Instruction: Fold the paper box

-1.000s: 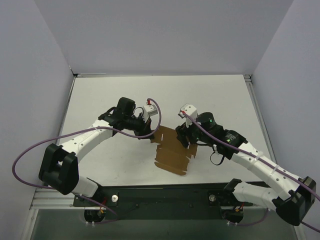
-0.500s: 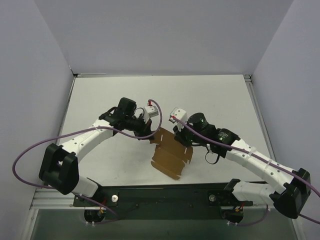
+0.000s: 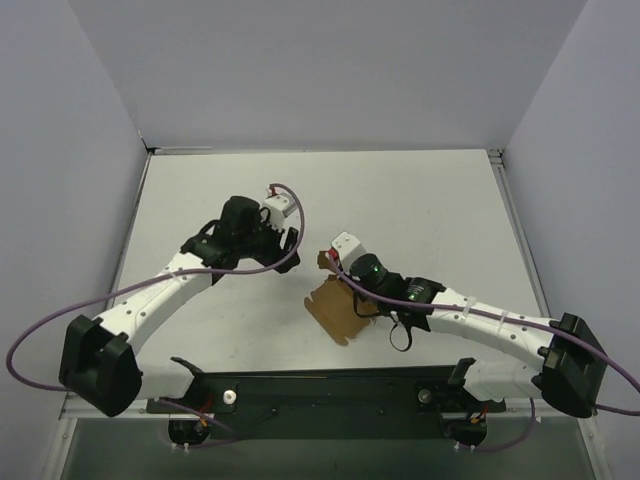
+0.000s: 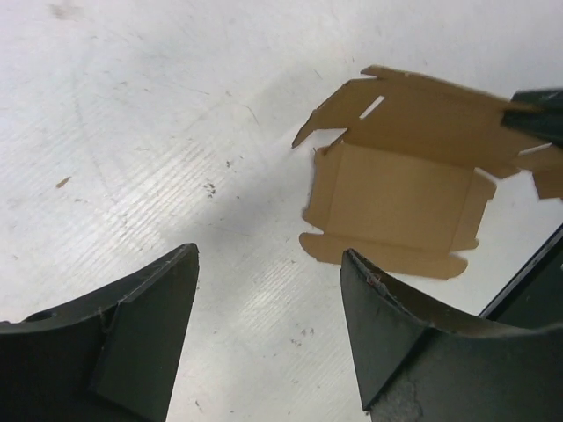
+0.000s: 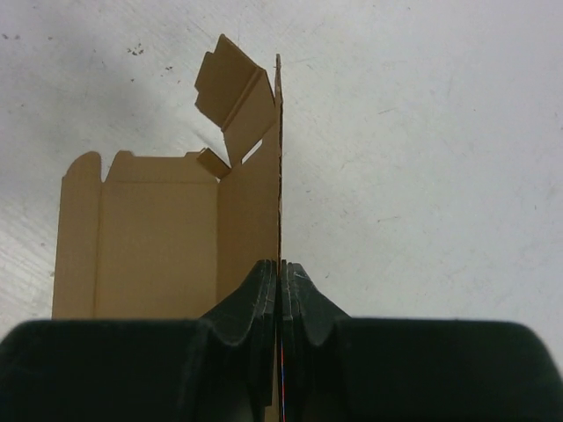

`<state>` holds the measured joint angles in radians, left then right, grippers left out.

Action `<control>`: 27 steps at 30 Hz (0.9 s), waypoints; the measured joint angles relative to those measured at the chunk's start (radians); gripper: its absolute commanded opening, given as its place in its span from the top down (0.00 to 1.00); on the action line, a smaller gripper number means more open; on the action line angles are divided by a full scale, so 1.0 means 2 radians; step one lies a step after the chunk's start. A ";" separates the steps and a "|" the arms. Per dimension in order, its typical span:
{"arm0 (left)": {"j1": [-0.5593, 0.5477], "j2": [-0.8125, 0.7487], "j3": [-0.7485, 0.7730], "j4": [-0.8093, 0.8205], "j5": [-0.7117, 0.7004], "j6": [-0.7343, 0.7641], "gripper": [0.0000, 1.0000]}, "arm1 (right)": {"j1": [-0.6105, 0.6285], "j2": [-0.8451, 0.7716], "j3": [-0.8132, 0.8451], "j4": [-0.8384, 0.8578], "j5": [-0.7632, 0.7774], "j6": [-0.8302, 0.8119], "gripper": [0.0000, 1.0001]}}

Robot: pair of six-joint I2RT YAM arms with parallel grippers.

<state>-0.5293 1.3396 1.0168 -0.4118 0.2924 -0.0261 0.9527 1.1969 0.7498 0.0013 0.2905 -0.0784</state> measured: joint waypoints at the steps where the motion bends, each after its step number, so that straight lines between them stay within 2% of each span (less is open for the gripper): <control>1: 0.000 -0.019 -0.012 0.013 -0.013 -0.017 0.26 | 0.007 0.007 -0.002 0.006 0.015 0.001 1.00; 4: -0.015 -0.083 -0.083 0.091 -0.029 -0.085 0.27 | 0.029 0.027 -0.003 0.025 0.052 0.002 1.00; 6: -0.045 -0.104 -0.136 0.146 -0.030 -0.128 0.29 | 0.041 0.037 -0.004 0.035 0.073 0.004 1.00; 9: -0.084 -0.073 -0.191 0.216 -0.025 -0.184 0.34 | 0.054 0.051 -0.005 0.047 0.096 0.008 1.00; 13: -0.096 -0.013 -0.253 0.316 -0.019 -0.241 0.34 | 0.065 0.065 -0.011 0.054 0.115 0.019 1.00; 21: -0.103 0.049 -0.300 0.462 -0.009 -0.281 0.35 | 0.084 0.089 -0.011 0.058 0.147 0.053 1.00; 27: -0.105 0.075 -0.312 0.533 -0.002 -0.291 0.38 | 0.104 0.113 -0.011 0.065 0.173 0.068 1.00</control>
<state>-0.7395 1.4895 0.3923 0.6537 0.2893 -0.6075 1.1603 1.4223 0.7277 0.1318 0.6365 0.0570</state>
